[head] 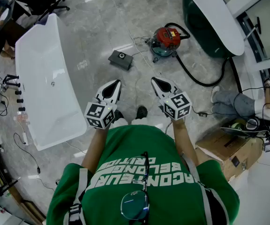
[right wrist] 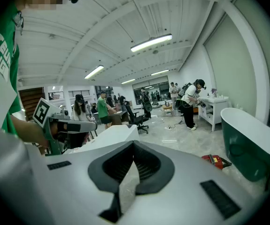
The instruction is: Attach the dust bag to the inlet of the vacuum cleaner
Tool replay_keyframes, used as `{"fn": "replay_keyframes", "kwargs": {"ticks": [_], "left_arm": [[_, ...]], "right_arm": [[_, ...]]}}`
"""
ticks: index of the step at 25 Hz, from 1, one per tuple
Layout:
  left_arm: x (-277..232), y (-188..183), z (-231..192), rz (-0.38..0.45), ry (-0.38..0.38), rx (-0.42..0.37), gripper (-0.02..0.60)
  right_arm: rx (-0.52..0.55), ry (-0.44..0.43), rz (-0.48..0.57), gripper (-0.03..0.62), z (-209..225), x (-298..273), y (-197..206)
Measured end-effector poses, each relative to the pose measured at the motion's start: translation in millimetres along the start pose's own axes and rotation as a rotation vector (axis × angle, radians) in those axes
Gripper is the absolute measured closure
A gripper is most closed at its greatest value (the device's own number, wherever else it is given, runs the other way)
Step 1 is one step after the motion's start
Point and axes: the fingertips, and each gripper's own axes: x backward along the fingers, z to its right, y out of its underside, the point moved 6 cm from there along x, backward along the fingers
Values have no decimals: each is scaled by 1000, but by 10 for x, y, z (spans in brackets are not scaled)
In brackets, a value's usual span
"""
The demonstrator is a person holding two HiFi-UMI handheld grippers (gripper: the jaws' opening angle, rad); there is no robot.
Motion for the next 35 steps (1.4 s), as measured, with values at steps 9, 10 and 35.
{"fn": "replay_keyframes", "kwargs": {"ticks": [9, 10, 35], "left_arm": [[-213, -8, 126, -1, -25, 5, 577], [-235, -13, 145, 0, -29, 5, 577], [-1004, 89, -152, -39, -60, 20, 577]], "right_arm": [[-5, -29, -7, 586, 236, 8, 27], [-6, -35, -7, 586, 264, 13, 27], [0, -110, -67, 586, 872, -628, 27]]}}
